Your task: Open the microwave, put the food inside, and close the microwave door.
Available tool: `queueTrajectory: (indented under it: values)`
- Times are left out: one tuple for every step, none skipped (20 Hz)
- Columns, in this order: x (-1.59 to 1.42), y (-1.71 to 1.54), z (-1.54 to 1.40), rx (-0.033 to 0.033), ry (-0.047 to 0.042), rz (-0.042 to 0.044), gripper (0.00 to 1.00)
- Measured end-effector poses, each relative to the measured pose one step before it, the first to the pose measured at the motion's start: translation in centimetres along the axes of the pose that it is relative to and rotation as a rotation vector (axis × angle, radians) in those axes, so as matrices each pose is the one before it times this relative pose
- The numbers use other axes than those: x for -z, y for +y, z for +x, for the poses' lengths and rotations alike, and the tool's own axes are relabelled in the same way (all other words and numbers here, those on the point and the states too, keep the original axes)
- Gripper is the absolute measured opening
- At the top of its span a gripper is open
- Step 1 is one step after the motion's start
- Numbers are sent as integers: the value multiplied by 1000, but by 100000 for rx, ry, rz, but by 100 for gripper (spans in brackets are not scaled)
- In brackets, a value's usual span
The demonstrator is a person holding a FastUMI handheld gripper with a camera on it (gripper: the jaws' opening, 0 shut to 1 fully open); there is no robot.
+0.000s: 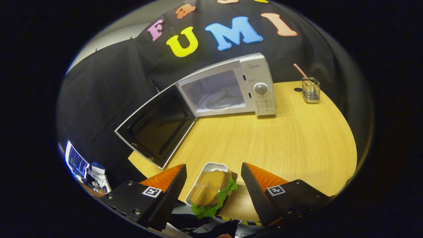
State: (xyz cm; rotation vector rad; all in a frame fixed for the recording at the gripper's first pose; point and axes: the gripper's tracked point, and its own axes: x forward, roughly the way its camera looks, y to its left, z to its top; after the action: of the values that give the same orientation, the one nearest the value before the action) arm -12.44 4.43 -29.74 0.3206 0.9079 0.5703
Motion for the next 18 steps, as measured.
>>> queueTrajectory:
  values:
    - [594,-276,-34,-237,2078,1580,100]
    - [540,-346,137,-66,1751,1275,100]
    - [501,-399,234,238,1463,1206,100]
    - [545,-366,221,224,1420,1297,99]
    - [496,-344,285,-243,1626,1688,99]
    - [402,-153,246,-566,1617,1840,99]
    - [136,-46,480,-278,1657,1713,100]
    - [254,-165,257,-470,1489,1638,100]
    - [381,78,254,-1435,1192,1721,100]
    - [377,264,169,-1693,1289,1945,98]
    - [88,89,308,-937,1024,1951,97]
    - [104,-46,191,-320,782,1483,96]
    - [135,69,312,-403,826,1511,94]
    - [83,383,58,-1584,221,2359,85]
    - [-108,268,221,-1467,183,2602,77]
    - [44,190,-97,-415,303,2273,61]
    - [31,130,236,-169,614,1930,53]
    - [76,222,-59,-208,602,622,49]
